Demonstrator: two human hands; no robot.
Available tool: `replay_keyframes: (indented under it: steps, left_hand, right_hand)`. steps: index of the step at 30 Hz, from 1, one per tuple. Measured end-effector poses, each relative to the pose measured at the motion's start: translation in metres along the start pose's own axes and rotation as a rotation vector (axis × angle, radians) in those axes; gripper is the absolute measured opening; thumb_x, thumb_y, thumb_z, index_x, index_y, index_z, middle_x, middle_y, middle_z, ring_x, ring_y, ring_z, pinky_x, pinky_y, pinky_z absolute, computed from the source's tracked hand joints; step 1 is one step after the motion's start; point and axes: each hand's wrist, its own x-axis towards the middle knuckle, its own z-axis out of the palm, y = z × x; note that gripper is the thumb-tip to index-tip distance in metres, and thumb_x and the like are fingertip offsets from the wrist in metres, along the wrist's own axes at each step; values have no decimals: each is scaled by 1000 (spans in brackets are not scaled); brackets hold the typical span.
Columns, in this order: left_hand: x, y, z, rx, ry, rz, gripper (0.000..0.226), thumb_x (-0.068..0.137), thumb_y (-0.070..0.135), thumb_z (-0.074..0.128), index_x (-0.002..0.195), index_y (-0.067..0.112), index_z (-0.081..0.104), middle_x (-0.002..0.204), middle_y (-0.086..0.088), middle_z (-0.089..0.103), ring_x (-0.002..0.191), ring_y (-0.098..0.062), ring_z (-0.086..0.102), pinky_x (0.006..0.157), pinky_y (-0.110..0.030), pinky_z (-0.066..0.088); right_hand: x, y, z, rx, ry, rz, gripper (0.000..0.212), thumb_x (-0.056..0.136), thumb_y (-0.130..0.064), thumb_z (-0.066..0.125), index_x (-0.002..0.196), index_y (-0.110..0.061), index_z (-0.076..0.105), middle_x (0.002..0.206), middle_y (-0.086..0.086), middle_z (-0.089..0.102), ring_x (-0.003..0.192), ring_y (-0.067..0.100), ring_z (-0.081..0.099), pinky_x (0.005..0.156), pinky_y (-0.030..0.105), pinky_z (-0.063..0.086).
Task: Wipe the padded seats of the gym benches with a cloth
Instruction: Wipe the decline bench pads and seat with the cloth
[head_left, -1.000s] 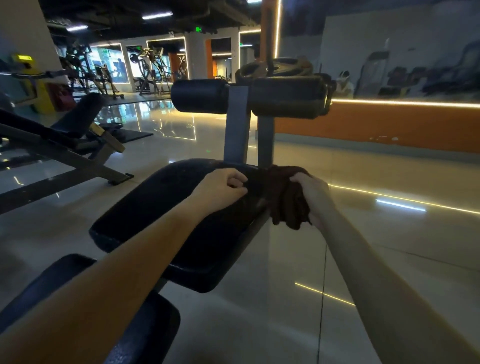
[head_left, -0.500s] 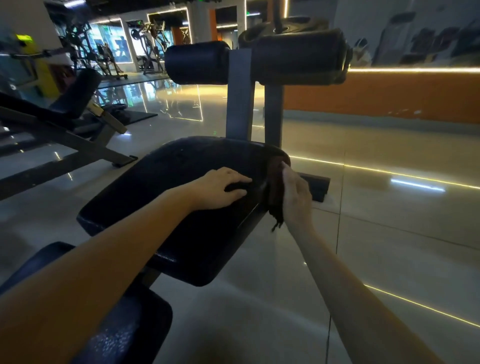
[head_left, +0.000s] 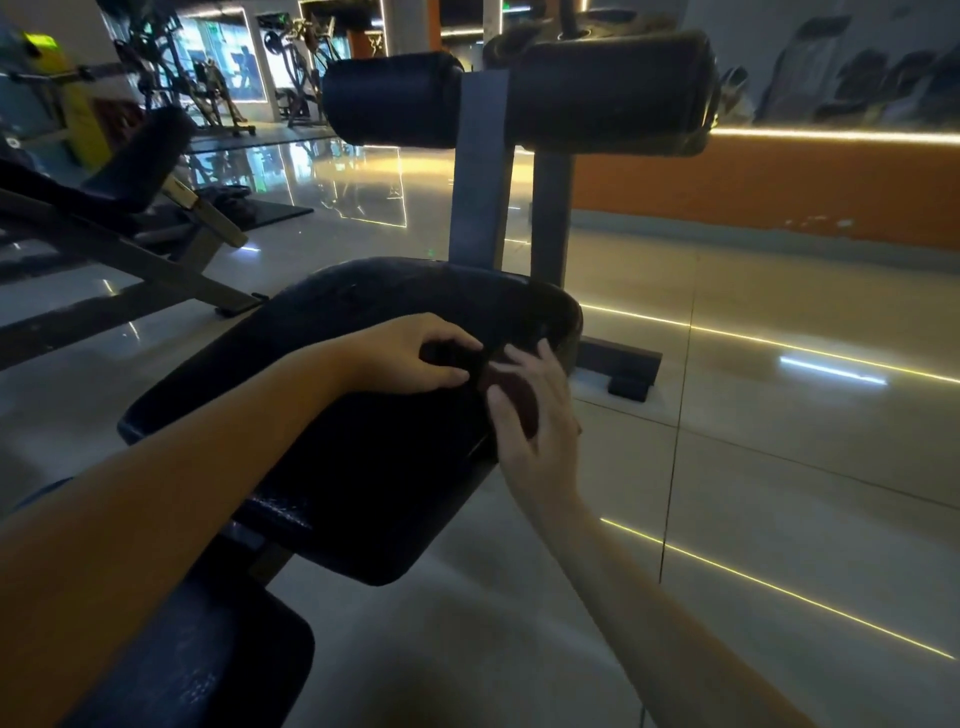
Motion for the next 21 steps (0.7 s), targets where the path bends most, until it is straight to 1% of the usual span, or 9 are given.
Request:
replay_keyframes:
  steps: [4, 6, 9, 13, 14, 16, 17, 19, 21]
  left_hand:
    - [4, -2, -12, -15, -52, 11, 38, 96, 19, 60, 133, 28, 55, 138, 8, 49, 129, -9, 42, 111, -33, 34]
    - [6, -6, -14, -23, -64, 21, 38, 95, 17, 61, 132, 27, 56, 138, 10, 51, 129, -7, 43, 107, -28, 34]
    - [6, -12, -8, -70, -27, 27, 39, 93, 17, 63, 130, 25, 58, 143, 8, 50, 133, -7, 42, 111, -31, 34]
    - [6, -16, -4, -98, 13, 26, 40, 93, 17, 64, 131, 26, 58, 145, 8, 49, 133, -5, 41, 108, -24, 33]
    - [6, -18, -5, -101, 18, 23, 39, 92, 17, 65, 130, 26, 59, 144, 8, 49, 131, -4, 42, 106, -22, 33]
    - [6, -19, -5, -141, 30, 16, 39, 91, 16, 66, 128, 26, 60, 143, 8, 51, 128, -1, 43, 102, -19, 34]
    - [6, -20, -5, -169, 38, 13, 39, 90, 16, 67, 127, 26, 61, 143, 8, 51, 127, -1, 44, 101, -18, 34]
    - [4, -22, -3, -208, 59, 6, 37, 90, 16, 68, 126, 24, 63, 141, 7, 53, 128, -3, 46, 103, -20, 36]
    - [3, -23, 1, -204, 88, 13, 35, 89, 18, 68, 123, 25, 64, 141, 6, 55, 129, -5, 48, 108, -25, 37]
  right_hand:
    - [-46, -29, 18, 17, -32, -160, 27, 95, -31, 54, 116, -18, 64, 130, -3, 59, 140, 17, 39, 117, 57, 23]
    - [-44, -24, 19, 3, -40, -239, 25, 94, -30, 54, 109, -15, 67, 123, 0, 62, 133, 17, 46, 118, 55, 20]
    - [-14, 0, 8, -31, -74, -343, 26, 93, -29, 49, 98, -11, 67, 108, 5, 65, 115, 15, 54, 120, 50, 16]
    - [34, 32, -6, -61, 7, -246, 26, 97, -28, 45, 101, -10, 63, 104, 2, 61, 110, 15, 53, 112, 62, 25]
    - [46, 38, -9, -73, 26, -199, 28, 98, -30, 43, 104, -11, 62, 106, 1, 60, 111, 16, 52, 113, 56, 27]
    - [62, 43, -12, -58, 51, -78, 35, 99, -34, 39, 108, -9, 60, 111, 4, 57, 116, 22, 50, 114, 27, 25]
    - [63, 43, -11, -33, 63, -29, 38, 99, -36, 38, 112, -8, 60, 115, 4, 56, 120, 24, 48, 110, 19, 26]
    - [49, 33, -4, 25, 89, 36, 38, 101, -35, 39, 119, -8, 58, 127, -3, 53, 133, 16, 41, 112, 22, 28]
    - [18, 17, 3, 92, 83, 4, 36, 102, -33, 39, 120, -9, 58, 133, -5, 52, 141, 11, 35, 118, 29, 23]
